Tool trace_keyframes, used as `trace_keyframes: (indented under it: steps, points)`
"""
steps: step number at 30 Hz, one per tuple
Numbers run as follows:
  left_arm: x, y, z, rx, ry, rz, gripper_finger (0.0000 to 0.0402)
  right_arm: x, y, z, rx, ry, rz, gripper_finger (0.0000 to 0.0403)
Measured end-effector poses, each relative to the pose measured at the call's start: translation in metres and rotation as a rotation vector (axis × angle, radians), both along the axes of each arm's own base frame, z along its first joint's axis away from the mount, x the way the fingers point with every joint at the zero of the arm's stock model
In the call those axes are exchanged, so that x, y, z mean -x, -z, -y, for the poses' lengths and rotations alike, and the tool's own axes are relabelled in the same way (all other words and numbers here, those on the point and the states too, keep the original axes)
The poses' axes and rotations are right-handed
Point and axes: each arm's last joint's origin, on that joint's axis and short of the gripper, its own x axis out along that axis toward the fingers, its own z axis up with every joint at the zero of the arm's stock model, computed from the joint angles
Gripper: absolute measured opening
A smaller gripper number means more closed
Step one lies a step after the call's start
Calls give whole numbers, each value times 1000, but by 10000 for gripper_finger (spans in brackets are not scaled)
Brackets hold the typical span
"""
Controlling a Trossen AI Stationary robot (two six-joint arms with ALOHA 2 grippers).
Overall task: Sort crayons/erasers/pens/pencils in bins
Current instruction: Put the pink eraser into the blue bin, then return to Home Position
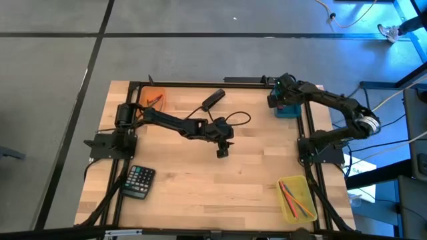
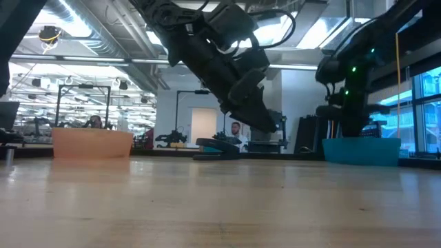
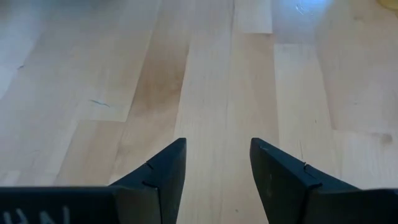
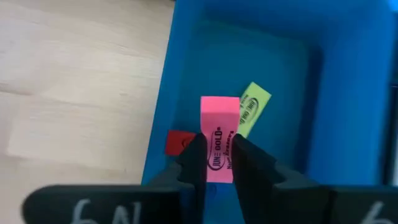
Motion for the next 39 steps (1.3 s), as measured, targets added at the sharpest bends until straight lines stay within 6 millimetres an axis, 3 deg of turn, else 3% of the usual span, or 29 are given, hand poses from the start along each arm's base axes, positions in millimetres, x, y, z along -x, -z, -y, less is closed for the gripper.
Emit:
trace_keyframes:
  steps: [8, 17, 21, 24, 29, 33, 39]
  points:
    - [1, 1, -2, -5, 1, -11, 169, -4, 28, 22, -61, 38, -22, 109]
    - [2, 1, -3, -2, -11, -19, 169, -6, 25, 25, -38, 41, -31, 202]
    - [10, -15, -4, -12, -8, 36, 169, -5, 12, 22, 29, 39, -21, 233]
    - [32, -28, -12, -16, -27, 52, 169, -4, -6, 15, 111, 32, -7, 247]
    - [91, -55, -30, -43, -113, 157, 169, -5, -37, -5, 231, -53, 61, 254]
    - [140, -61, -29, -53, -89, 301, 169, -19, -60, -34, 304, -311, 131, 255]
    - [199, -71, -11, -59, 0, 554, 169, -55, -85, -85, 428, -645, 404, 255]
